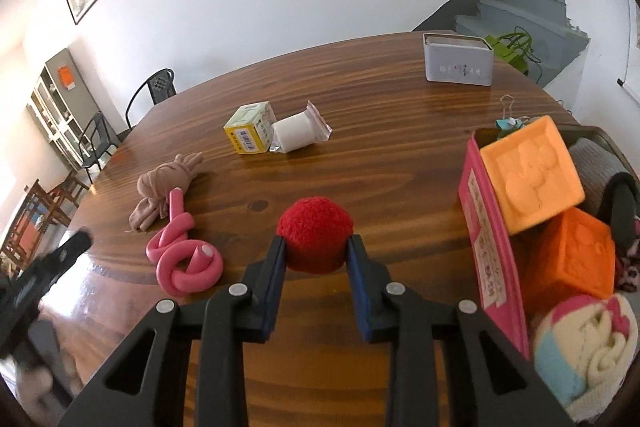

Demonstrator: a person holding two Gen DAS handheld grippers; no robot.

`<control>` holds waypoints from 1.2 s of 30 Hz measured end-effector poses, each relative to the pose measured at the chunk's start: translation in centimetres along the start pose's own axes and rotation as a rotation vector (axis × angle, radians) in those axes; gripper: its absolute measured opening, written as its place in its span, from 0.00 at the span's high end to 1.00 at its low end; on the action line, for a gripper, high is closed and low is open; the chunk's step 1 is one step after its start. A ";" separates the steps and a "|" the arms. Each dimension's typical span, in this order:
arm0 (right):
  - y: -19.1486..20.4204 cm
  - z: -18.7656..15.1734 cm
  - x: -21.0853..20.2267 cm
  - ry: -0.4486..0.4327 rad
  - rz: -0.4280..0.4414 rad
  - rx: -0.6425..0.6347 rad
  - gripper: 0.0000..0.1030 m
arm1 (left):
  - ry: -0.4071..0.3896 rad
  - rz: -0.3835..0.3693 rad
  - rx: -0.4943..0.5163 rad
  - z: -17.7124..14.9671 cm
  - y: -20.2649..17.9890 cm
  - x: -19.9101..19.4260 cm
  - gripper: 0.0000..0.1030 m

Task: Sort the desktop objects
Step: 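Grasp the beige knotted sock with the left tool while the right tool holds the red ball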

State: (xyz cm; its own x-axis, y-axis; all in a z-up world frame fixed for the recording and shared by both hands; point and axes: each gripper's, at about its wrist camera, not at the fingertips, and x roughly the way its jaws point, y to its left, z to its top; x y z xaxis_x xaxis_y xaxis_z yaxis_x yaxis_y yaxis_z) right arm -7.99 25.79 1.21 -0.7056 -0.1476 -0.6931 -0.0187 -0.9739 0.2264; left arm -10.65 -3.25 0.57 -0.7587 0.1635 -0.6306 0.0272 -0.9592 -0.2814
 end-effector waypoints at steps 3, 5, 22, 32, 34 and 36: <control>-0.2 0.0 -0.1 -0.003 0.006 0.006 0.68 | 0.023 -0.011 -0.001 1.8 -0.4 1.8 0.01; -0.4 0.1 -0.1 -0.005 0.007 0.010 0.68 | 0.023 -0.026 -0.013 2.8 -0.8 2.8 0.01; -0.3 -0.3 0.9 0.019 -0.005 0.001 0.68 | 0.176 -0.085 0.049 5.2 -3.2 11.7 0.01; -0.3 -0.2 0.4 0.002 -0.004 0.004 0.67 | 0.176 -0.049 0.129 4.4 -3.4 11.9 0.35; -0.3 -0.1 0.2 -0.004 -0.001 0.005 0.67 | 0.149 -0.036 0.144 4.5 -3.5 11.2 0.35; -0.3 -0.1 0.0 -0.009 0.004 0.006 0.67 | 0.120 -0.031 0.147 4.7 -3.5 10.4 0.35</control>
State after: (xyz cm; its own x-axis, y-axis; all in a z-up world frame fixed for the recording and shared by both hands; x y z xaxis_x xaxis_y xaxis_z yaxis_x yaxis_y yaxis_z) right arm -7.92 26.05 1.08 -0.7121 -0.1495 -0.6860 -0.0203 -0.9723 0.2330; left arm -21.68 0.76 -1.54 -0.6743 0.2116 -0.7075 -0.0976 -0.9752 -0.1987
